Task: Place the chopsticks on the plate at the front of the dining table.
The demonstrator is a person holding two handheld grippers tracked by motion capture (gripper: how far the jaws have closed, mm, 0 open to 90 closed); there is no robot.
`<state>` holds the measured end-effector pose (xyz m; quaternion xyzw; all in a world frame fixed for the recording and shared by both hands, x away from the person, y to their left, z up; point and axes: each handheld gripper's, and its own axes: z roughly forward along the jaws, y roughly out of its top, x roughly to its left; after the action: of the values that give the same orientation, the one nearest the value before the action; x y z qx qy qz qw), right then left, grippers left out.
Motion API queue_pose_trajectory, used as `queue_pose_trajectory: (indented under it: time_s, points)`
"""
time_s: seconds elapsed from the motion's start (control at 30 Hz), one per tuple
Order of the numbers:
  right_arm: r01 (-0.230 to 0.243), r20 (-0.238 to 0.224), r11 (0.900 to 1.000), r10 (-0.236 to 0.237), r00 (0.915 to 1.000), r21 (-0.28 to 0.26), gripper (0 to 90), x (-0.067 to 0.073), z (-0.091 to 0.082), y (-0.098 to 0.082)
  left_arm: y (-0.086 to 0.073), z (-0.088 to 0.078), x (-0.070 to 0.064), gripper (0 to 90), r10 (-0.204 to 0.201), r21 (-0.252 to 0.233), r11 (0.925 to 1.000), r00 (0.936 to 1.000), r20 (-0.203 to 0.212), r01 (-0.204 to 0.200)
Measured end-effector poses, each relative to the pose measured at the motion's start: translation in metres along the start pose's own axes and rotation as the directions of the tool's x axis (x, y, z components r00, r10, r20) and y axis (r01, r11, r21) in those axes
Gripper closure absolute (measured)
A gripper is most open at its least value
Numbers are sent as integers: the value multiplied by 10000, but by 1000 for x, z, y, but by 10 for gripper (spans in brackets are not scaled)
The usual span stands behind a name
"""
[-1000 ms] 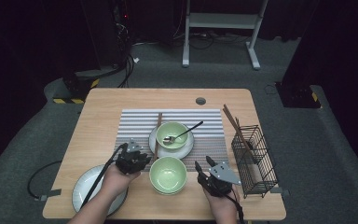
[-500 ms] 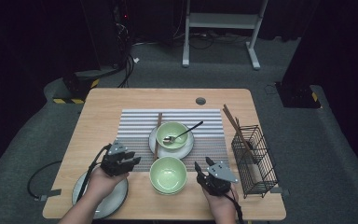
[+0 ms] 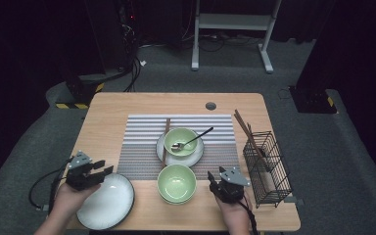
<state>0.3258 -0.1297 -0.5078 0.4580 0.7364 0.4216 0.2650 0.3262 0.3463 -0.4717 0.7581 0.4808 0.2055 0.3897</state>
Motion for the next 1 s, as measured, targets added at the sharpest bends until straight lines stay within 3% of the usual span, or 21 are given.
queue_pose_trajectory:
  time_s: [0.17, 0.2, 0.23, 0.4, 0.47, 0.5, 0.53, 0.6, 0.63, 0.8, 0.83, 1.0]
  points:
    - [-93, 55, 9984, 90, 9999, 553, 507, -4, 6, -4, -12, -7, 36, 530, -414, -208, 9990, 9976, -553, 403]
    - [-113, 84, 9978, 107, 9999, 646, 505, -5, 7, -4, -12, -7, 36, 530, -414, -208, 9990, 9976, -553, 403]
    - [-116, 95, 9966, 109, 9999, 816, 499, -6, 8, -5, -15, -5, 48, 529, -412, -196, 9990, 9944, -968, 395]
    - [2, 280, 9904, -41, 9996, 1381, 476, -10, 13, -8, -30, 12, 70, 529, -647, 497, 9962, 9887, -1353, 720]
    - [-48, 314, 9884, 0, 9995, 1517, 470, -10, 15, -9, -32, 15, 72, 525, -693, 586, 9952, 9882, -1366, 779]
    - [-50, 309, 9856, -2, 9995, 1692, 461, -12, 16, -8, -38, 22, 74, 517, -691, 892, 9926, 9868, -1463, 828]
    - [-71, 336, 9848, 13, 9994, 1734, 459, -11, 16, -8, -42, 24, 73, 511, -503, 777, 9950, 9870, -1528, 627]
    - [-36, 341, 9829, -27, 9994, 1842, 452, -10, 17, -8, -43, 25, 72, 497, -494, 669, 9959, 9867, -1547, 604]
    - [121, 245, 9770, -177, 9995, 2131, 419, -9, 20, -8, -43, 25, 73, 487, -495, 693, 9957, 9868, -1542, 608]
    - [156, 210, 9764, -206, 9996, 2156, 391, -7, 21, -7, -42, 28, 69, 412, -507, 647, 9960, 9859, -1592, 616]
    - [154, 211, 9763, -204, 9996, 2159, 390, -7, 21, -7, -43, 29, 67, 413, -564, 571, 9961, 9831, -1742, 673]
    - [143, 214, 9762, -194, 9996, 2162, 390, -7, 21, -7, -43, 29, 65, 443, -638, 445, 9963, 9819, -1782, 729]
